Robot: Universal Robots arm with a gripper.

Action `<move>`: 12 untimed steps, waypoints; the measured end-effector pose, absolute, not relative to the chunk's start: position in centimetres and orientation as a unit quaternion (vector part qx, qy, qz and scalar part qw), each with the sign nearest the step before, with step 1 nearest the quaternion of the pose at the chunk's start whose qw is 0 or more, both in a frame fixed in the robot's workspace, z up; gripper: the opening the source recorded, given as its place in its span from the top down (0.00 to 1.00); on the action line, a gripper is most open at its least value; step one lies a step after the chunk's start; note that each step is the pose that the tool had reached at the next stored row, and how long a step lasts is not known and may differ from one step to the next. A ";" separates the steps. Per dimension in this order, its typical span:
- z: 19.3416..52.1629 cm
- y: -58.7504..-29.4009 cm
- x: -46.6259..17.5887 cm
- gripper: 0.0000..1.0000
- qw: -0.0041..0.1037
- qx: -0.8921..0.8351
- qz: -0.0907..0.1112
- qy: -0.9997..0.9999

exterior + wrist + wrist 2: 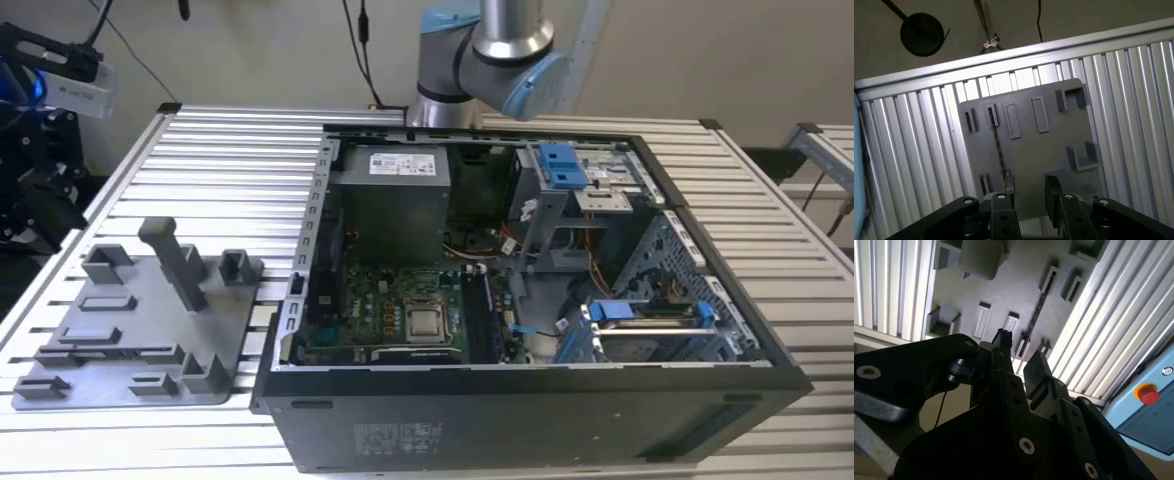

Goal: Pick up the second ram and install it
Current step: 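Pick up the second ram and move it above second insertion slot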

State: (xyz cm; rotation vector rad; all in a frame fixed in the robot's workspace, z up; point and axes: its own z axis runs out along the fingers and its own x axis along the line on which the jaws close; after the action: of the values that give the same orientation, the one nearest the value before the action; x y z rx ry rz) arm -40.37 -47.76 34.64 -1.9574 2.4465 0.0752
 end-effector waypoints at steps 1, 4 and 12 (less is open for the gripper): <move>34.6 -47.8 -40.4 0.62 0.004 -0.625 0.024 0.781; 34.4 -47.8 -40.4 0.62 0.003 -0.625 0.023 0.781; 34.0 -47.8 -40.4 0.62 0.003 -0.625 0.023 0.781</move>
State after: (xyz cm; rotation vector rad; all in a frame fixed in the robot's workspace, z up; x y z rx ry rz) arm -40.36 -47.76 34.04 -1.9584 2.4476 0.0722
